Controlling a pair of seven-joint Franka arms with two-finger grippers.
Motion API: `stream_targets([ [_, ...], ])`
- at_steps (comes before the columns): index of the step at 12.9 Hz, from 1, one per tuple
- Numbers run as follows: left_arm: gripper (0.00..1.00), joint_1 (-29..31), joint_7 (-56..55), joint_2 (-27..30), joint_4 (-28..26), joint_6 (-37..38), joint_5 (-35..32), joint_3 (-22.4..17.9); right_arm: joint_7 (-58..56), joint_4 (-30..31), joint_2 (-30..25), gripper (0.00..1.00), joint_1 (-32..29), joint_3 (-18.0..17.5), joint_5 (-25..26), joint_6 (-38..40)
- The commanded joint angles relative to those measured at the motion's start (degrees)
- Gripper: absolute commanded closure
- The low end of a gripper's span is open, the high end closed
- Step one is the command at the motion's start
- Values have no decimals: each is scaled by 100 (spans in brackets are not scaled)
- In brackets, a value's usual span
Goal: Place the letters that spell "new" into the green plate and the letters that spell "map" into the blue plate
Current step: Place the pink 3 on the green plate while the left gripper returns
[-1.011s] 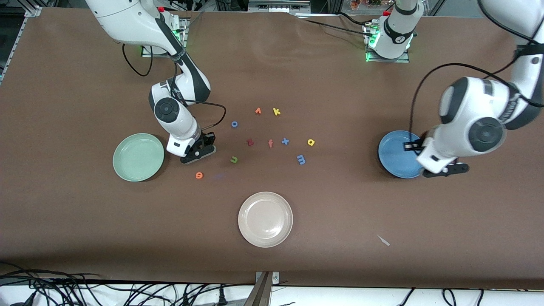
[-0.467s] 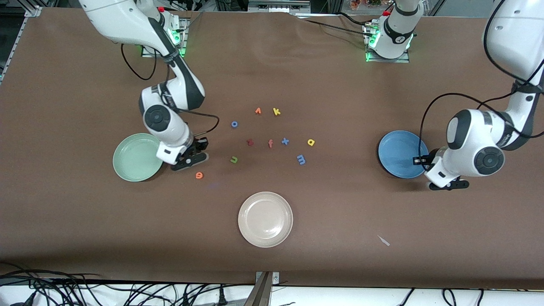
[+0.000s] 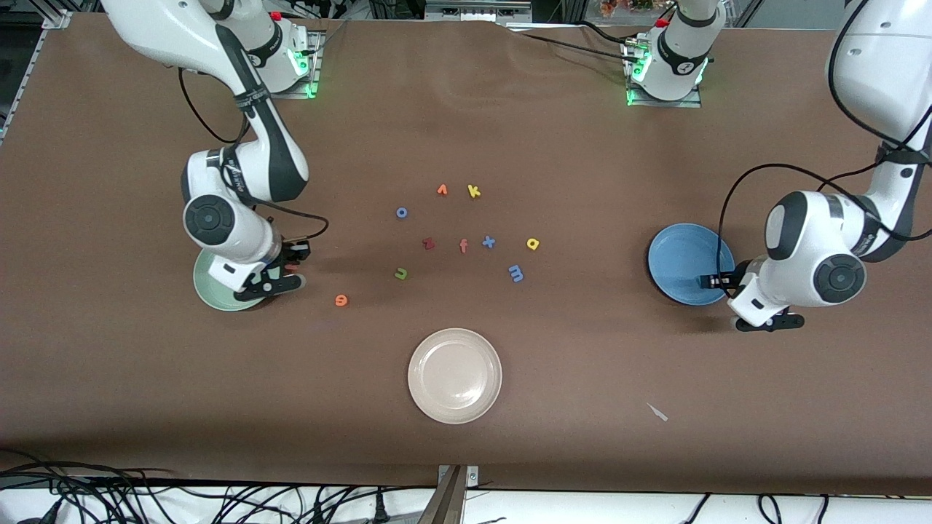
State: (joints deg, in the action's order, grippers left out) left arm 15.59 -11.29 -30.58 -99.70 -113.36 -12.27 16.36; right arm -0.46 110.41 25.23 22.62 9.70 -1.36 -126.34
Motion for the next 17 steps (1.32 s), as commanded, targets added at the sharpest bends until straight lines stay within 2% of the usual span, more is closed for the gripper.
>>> stream_targets([
  [1,0,-74,-695,745,-67,524,-74,480,28,16,8,100,5,321,13,119],
  [4,0,-82,-2180,738,-67,622,-30,1341,55,-10,183,100,-152,498,-5,49],
  [5,0,-126,-2532,703,-84,561,162,1561,55,-54,254,91,-205,498,-5,31],
  [6,0,-240,-3006,598,-85,517,364,1667,64,-72,272,61,-206,498,-5,31],
  [7,0,-467,-3480,519,-111,256,435,1669,81,-72,272,6,-214,507,-74,22],
  [8,0,-730,-3955,379,-146,-17,453,1669,90,-124,263,0,-240,507,-136,39],
  [12,2,-1347,-6073,-210,-172,-739,366,1616,553,-361,254,0,-162,437,-181,92],
  [13,3,-1452,-6495,-377,-172,-949,340,1598,904,-432,263,0,-109,332,-181,92],
  [17,5,-1638,-8044,-914,-190,-1565,-555,1598,2328,-721,385,0,-83,-230,-181,22],
])
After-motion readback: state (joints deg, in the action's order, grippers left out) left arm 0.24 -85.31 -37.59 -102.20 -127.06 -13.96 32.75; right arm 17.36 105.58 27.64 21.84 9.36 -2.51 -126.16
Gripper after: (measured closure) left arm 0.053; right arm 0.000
